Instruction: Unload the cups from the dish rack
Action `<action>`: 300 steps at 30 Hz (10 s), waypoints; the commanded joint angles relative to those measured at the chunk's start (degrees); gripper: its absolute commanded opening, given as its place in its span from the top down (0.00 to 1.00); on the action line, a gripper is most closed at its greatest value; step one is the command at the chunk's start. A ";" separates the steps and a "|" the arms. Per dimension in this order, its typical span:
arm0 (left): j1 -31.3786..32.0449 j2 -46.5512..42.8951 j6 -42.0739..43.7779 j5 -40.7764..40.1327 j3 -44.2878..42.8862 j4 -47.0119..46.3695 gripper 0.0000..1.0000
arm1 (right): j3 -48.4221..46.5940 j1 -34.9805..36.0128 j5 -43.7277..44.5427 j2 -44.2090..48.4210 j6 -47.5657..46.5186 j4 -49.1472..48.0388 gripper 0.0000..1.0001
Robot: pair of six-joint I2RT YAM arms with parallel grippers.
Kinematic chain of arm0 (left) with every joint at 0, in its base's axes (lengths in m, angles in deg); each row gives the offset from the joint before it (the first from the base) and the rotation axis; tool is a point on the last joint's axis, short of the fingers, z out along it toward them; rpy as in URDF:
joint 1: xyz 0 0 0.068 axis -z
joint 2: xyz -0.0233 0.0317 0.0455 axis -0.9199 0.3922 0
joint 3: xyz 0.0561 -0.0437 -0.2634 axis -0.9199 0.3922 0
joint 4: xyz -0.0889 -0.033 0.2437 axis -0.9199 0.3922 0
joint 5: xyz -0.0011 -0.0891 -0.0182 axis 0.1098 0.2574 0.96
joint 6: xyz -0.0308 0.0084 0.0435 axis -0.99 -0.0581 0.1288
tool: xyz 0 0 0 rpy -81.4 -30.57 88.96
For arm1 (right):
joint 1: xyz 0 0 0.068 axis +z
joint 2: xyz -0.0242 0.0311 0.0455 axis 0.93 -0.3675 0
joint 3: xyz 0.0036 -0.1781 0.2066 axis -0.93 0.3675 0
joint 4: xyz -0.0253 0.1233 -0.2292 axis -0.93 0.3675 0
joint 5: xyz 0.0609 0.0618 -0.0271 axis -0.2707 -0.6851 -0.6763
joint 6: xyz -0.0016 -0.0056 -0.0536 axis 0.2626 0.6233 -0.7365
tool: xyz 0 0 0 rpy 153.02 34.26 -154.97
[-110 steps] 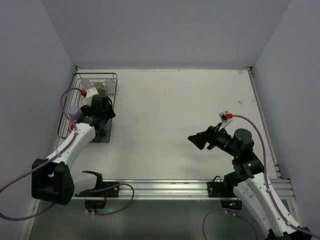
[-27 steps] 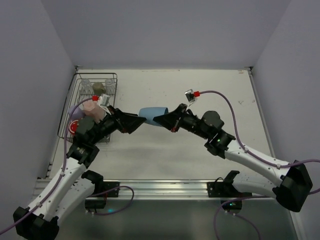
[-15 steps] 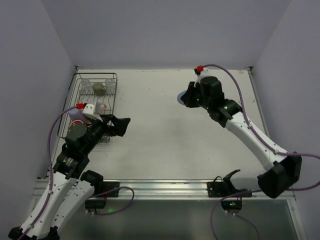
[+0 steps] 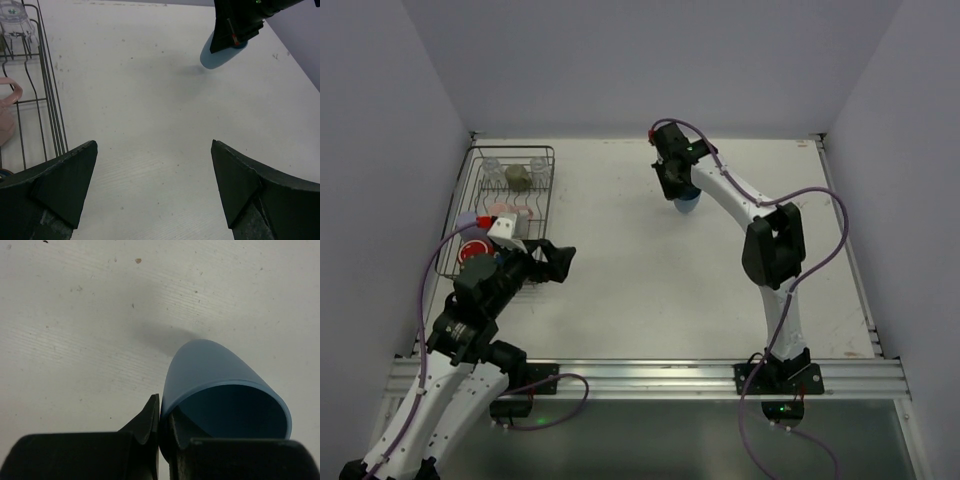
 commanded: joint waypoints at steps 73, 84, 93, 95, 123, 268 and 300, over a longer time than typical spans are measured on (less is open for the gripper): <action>-23.92 48.59 3.20 -19.43 -16.06 -11.06 0.00 | 56.06 -2.31 -26.50 55.71 7.99 -43.08 0.16; -24.54 56.76 6.10 -20.22 -18.61 -12.72 0.00 | 55.80 -2.40 -26.32 54.92 7.99 -42.99 0.16; -25.25 59.14 6.63 -18.11 -17.82 -15.71 0.00 | 55.71 -2.31 -26.67 54.65 7.90 -42.90 0.16; -25.34 59.14 6.89 -18.19 -16.95 -17.03 0.00 | 55.71 -2.40 -26.85 54.48 7.90 -42.81 0.16; -25.25 42.45 0.83 -12.66 -12.73 -15.19 0.95 | 55.97 -1.35 -34.66 59.93 17.56 -48.34 0.17; -3.54 4.29 -0.57 1.78 0.29 0.09 0.00 | 31.15 -21.03 -15.86 28.62 12.38 -22.15 0.48; -34.03 44.18 -3.57 -20.83 -19.23 -2.79 0.00 | 74.87 -14.00 -38.18 69.25 21.17 -49.84 0.42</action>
